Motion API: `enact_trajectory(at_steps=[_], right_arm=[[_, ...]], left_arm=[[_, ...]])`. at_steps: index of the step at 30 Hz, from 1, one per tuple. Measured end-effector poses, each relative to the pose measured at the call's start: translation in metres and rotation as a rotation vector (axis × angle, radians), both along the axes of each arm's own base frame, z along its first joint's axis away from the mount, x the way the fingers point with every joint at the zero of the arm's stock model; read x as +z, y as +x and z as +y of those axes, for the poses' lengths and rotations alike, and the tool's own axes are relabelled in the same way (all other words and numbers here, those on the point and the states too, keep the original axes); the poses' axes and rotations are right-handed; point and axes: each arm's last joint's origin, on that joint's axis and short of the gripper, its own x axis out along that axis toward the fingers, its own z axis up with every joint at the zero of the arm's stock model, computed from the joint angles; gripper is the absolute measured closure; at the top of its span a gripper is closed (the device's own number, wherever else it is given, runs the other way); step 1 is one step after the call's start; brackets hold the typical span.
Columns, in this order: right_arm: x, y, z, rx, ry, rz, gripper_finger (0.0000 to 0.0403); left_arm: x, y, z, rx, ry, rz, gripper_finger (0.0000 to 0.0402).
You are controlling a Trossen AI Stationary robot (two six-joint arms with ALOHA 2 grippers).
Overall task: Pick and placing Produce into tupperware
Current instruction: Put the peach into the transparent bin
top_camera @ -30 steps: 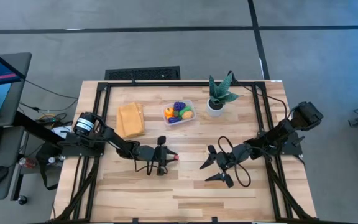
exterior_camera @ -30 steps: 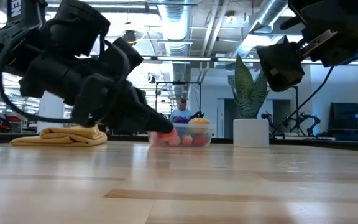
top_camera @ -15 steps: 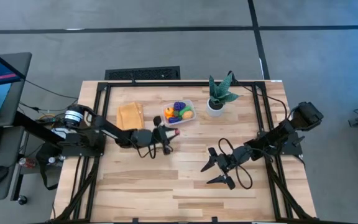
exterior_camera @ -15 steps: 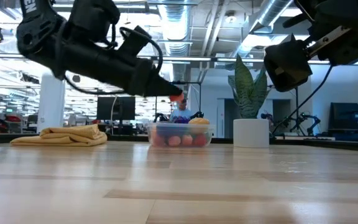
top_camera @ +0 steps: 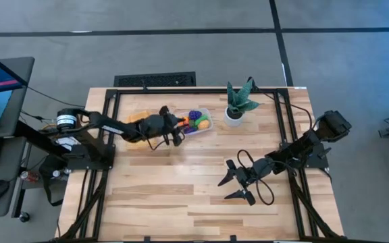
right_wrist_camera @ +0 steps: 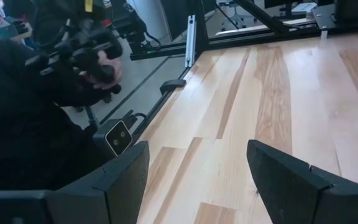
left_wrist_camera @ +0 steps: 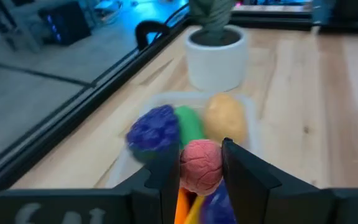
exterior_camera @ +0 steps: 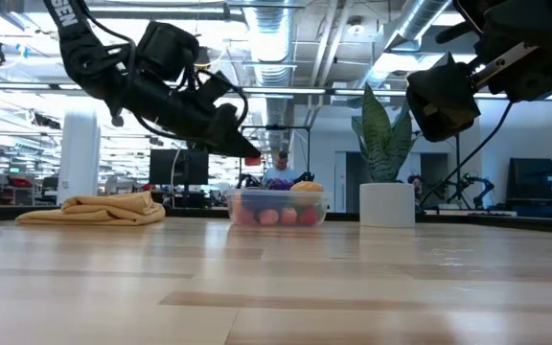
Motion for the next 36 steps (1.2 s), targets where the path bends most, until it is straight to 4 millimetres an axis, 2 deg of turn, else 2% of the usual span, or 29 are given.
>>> enact_trajectory(at_steps=[7, 12, 28, 36], right_arm=[[0.000, 0.000, 0.000, 0.001, -0.003, -0.004, 0.0138], [0.000, 0.000, 0.000, 0.001, -0.003, -0.005, 0.0138], [0.000, 0.000, 0.000, -0.003, -0.002, -0.006, 0.0138], [0.000, 0.000, 0.000, -0.003, -0.002, -0.006, 0.0138]], left_arm=[[-0.005, -0.009, 0.025, 0.031, -0.111, 0.006, 0.0300], [-0.009, -0.014, 0.033, 0.027, -0.177, 0.027, 0.0300], [-0.010, -0.014, 0.032, -0.003, -0.179, 0.043, 0.0298], [-0.013, -0.015, 0.031, -0.004, -0.186, 0.078, 0.0264]])
